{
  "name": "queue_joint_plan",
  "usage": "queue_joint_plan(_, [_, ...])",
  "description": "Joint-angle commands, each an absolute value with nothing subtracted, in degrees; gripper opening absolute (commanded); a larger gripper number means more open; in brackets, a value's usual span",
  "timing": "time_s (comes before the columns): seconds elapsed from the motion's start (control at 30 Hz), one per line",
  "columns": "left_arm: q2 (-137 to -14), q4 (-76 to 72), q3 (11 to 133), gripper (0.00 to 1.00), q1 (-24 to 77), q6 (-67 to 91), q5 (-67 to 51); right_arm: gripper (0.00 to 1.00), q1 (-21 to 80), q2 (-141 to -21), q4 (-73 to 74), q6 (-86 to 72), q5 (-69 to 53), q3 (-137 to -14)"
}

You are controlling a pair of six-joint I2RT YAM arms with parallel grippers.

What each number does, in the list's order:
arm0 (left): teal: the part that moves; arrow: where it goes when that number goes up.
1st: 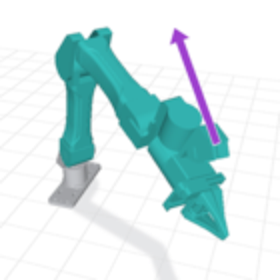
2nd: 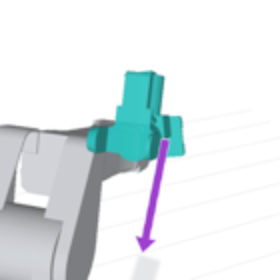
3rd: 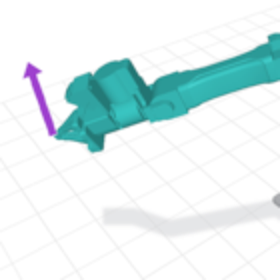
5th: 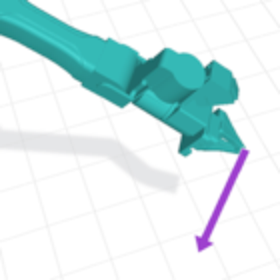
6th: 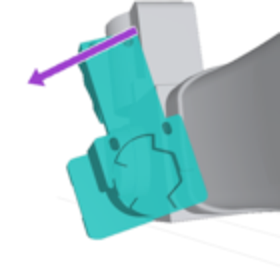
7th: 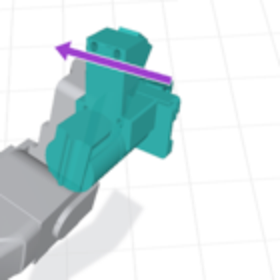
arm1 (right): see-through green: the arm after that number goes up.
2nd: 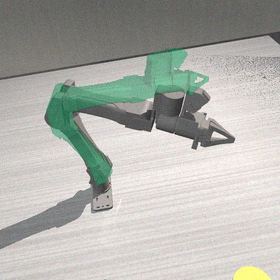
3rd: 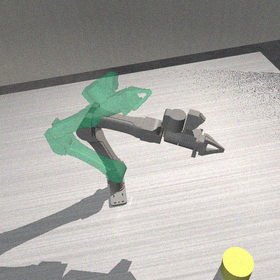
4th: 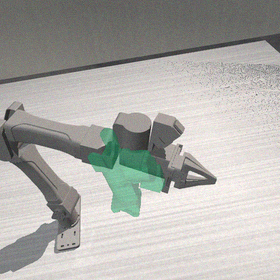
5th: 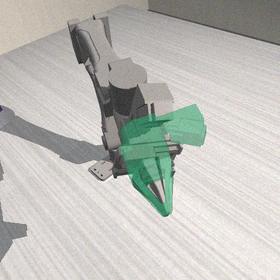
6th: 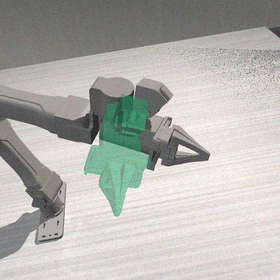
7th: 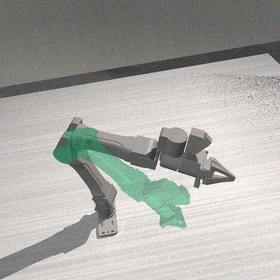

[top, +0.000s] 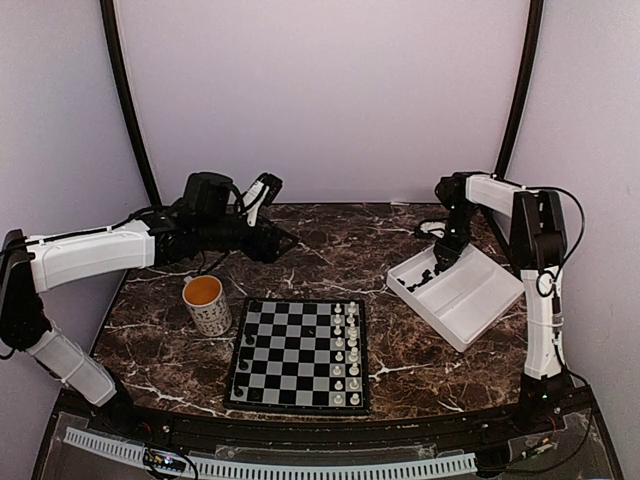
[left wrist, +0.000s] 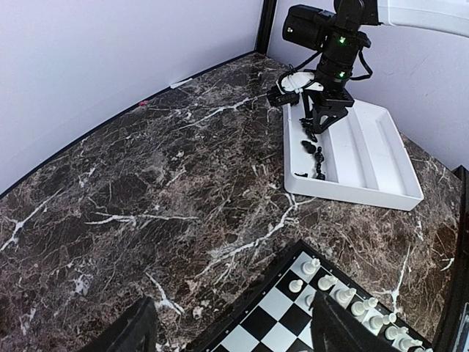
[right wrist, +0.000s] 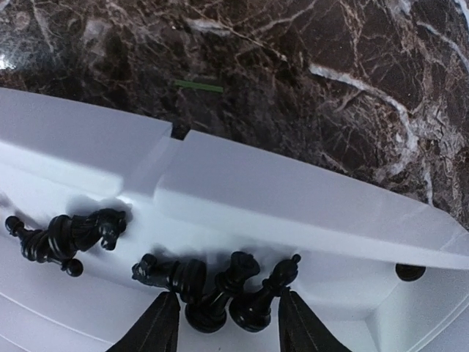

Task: Set up the chess pieces on the board
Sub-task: Pick up the queen from the storage box.

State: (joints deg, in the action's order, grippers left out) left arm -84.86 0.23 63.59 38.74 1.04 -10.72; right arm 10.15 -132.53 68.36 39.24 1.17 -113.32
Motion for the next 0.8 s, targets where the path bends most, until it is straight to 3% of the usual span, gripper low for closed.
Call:
queue_joint_plan(0.0, [-85.4, 2.1, 65.2, 0.74, 38.8, 0.6, -10.9, 0.49, 10.2, -134.7, 69.0, 37.6, 4.8, -112.3])
queue_joint_plan(0.27, [-86.6, 3.4, 66.5, 0.74, 38.8, 0.9, -10.7, 0.49, 7.2, -138.1, 68.9, 36.0, 3.2, -115.0])
queue_joint_plan(0.43, [-86.5, 4.4, 67.1, 0.74, 38.8, 1.1, -10.7, 0.32, 5.7, -139.4, 71.2, 36.8, -1.5, -116.8])
queue_joint_plan(0.77, [-87.5, 4.4, 69.3, 0.73, 38.7, 1.9, -12.3, 0.19, 5.1, -135.1, 73.2, 37.9, -9.1, -118.4])
